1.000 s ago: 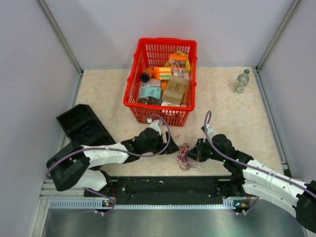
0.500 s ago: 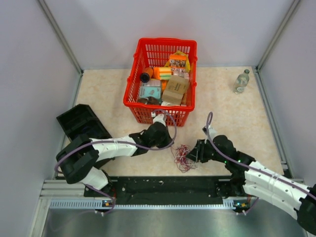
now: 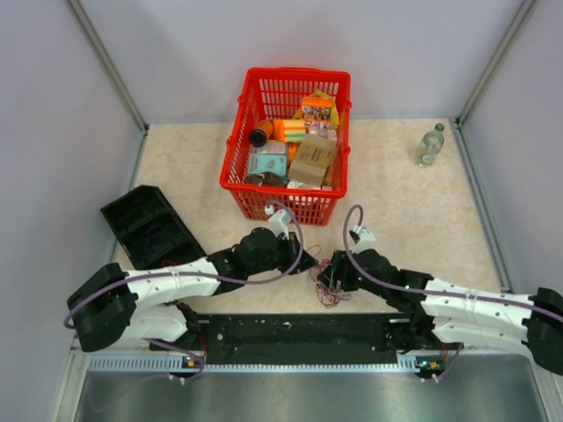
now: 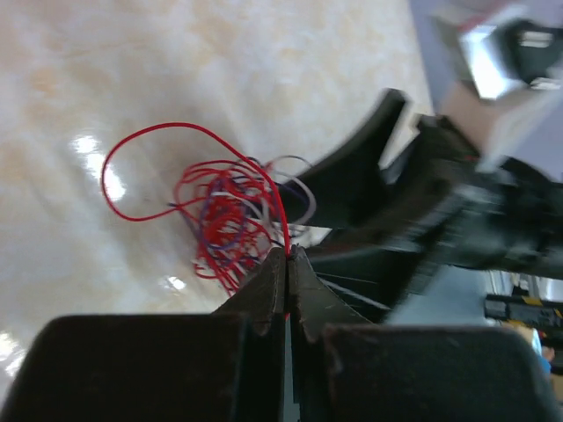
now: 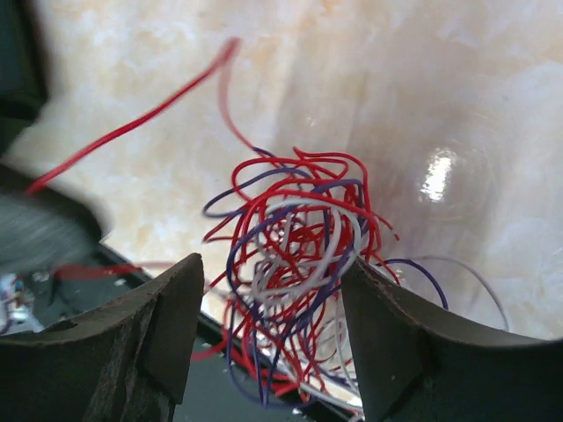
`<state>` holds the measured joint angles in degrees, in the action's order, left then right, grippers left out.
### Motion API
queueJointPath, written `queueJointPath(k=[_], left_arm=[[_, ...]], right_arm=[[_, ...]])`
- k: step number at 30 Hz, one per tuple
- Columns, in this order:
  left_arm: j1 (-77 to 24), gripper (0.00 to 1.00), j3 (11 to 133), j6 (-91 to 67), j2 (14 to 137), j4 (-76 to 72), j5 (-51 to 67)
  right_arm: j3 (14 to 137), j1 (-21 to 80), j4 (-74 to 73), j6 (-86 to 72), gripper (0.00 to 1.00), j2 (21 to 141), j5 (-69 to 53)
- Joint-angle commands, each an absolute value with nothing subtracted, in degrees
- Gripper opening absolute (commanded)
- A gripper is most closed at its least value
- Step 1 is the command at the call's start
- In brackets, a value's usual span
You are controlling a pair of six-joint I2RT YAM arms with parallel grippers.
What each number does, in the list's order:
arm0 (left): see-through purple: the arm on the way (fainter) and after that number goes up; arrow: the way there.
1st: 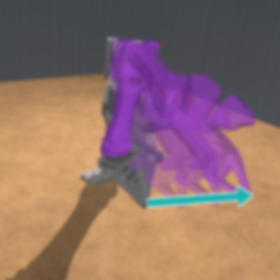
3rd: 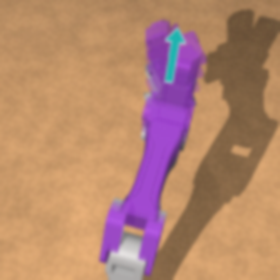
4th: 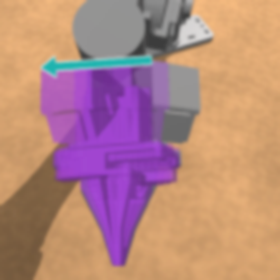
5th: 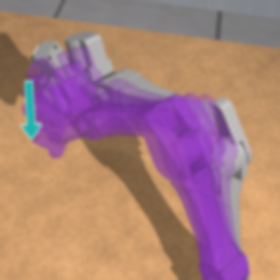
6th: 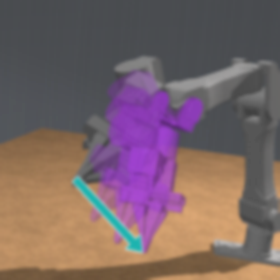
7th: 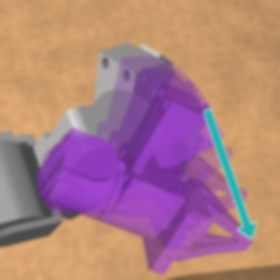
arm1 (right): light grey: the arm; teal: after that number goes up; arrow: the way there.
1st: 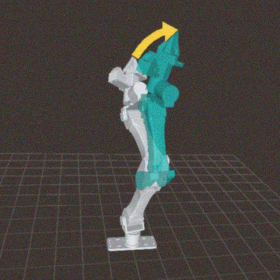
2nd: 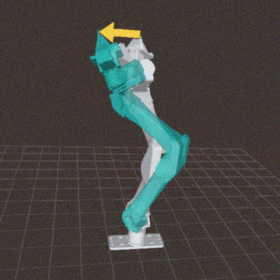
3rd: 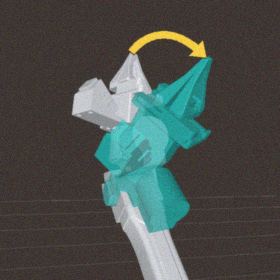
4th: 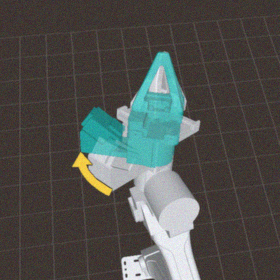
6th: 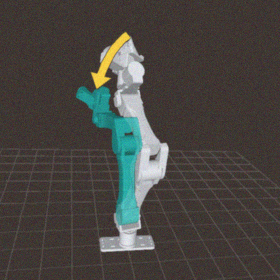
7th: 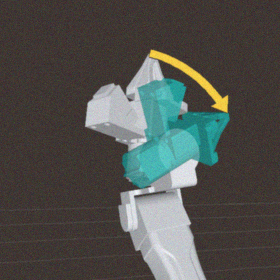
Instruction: Untangle the cables
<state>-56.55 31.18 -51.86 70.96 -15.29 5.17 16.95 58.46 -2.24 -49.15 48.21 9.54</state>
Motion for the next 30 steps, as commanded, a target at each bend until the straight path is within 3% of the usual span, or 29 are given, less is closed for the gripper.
queueJointPath(k=[1,2,4,5,6,11,15,20,25,28,30], left_arm=[[-58.4,0.0,31.0,-50.8,66.5,-22.9,9.8],[-58.6,0.0,30.9,-50.5,65.5,-22.8,9.9],[-58.8,0.0,30.9,-49.2,62.6,-21.5,9.4],[-58.8,0.0,31.1,-48.2,60.5,-19.4,8.0],[-58.9,0.0,31.5,-46.9,58.2,-16.1,5.9],[-58.9,0.0,37.4,-37.6,39.3,9.4,-15.3],[-58.8,0.0,43.0,-26.5,24.0,19.2,-32.7],[-58.9,0.0,51.9,-17.3,17.8,23.8,-38.8],[-58.8,0.0,58.6,-13.8,18.6,28.0,-41.8],[-58.9,0.0,60.2,-9.7,18.3,26.7,-41.8],[-58.8,0.0,63.3,-7.7,18.8,27.8,-42.2]], right_arm=[[21.2,62.4,2.7,-52.8,0.6,56.4,22.2],[21.5,62.5,2.4,-53.4,0.54,57.5,23.6],[21.8,62.5,-2.0,-56.6,0.28,58.7,29.1],[21.6,62.5,-4.9,-58.5,0.09,58.3,31.2],[21.3,62.5,-7.7,-60.4,0.0,57.1,33.5],[16.0,58.6,-15.5,-60.7,0.0,45.9,34.5],[13.2,49.8,-19.9,-56.7,0.0,35.3,30.2],[14.1,44.7,-25.1,-54.2,0.0,29.5,30.0],[17.3,43.7,-32.0,-59.9,0.08,31.5,35.6],[17.7,43.0,-36.7,-65.9,0.0,31.8,40.2],[17.2,41.7,-37.0,-67.5,0.0,31.5,41.2]])
